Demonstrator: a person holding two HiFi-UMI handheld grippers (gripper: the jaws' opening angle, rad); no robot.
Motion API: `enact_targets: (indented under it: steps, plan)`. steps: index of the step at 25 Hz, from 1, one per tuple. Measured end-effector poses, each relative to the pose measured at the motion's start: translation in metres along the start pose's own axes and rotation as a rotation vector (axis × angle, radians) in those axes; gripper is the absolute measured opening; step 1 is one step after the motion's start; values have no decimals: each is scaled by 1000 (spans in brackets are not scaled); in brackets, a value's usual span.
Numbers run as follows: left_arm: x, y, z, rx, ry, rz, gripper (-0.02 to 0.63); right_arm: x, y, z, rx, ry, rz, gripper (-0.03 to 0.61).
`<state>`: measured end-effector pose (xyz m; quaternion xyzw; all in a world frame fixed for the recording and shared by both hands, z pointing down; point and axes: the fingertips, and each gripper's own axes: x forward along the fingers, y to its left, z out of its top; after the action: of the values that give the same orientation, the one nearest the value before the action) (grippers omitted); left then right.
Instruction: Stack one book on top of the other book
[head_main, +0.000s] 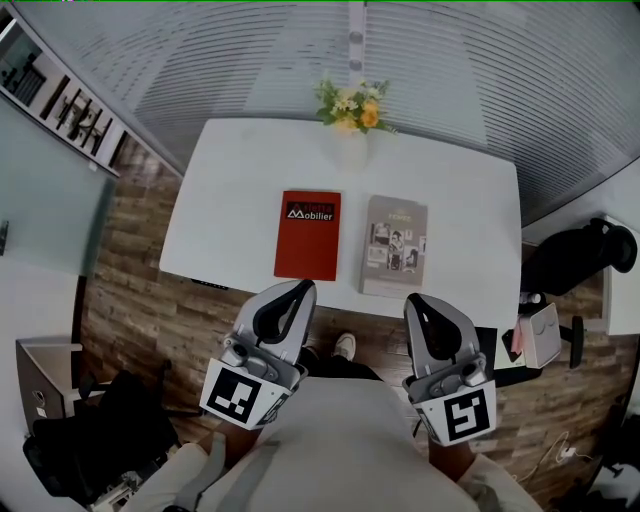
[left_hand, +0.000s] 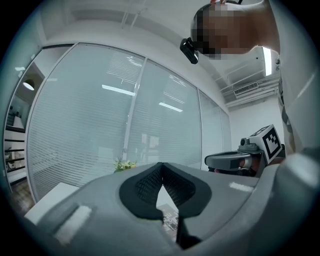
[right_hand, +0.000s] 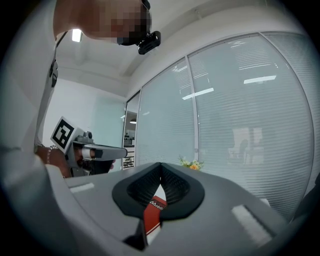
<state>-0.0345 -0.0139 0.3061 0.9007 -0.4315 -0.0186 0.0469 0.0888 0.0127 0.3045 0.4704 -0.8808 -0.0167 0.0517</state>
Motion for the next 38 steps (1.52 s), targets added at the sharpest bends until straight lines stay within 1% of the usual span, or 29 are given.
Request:
enact_targets:
  steps: [3, 6, 8, 12, 15, 23, 30, 34, 38]
  plan:
    - [3, 5, -1, -3, 2, 8, 2, 6, -1, -4, -5, 11, 9, 6]
    - [5, 14, 0, -1, 0, 14, 1, 16, -1, 0, 14, 5, 0, 6]
    - [5, 21, 2, 0, -1, 15, 2, 22, 1, 2, -1, 9, 0, 5]
    - [4, 41, 5, -2, -3, 15, 2, 42, 10, 12, -2, -20, 4, 6]
    - [4, 58, 8, -4, -8, 15, 1, 59, 18, 15, 29, -3, -3, 5]
    - [-1, 95, 11, -1, -13, 11, 2, 90, 32, 23, 21, -17, -12, 6]
    - [0, 110, -2, 6, 18, 7, 2, 104, 36, 11, 21, 21, -11, 6]
    - [-1, 117, -18, 13, 44, 11, 2, 111, 36, -5, 9, 46, -10, 15]
    - [0, 123, -39, -2, 82, 12, 23, 116, 35, -28, 22, 70, -1, 25]
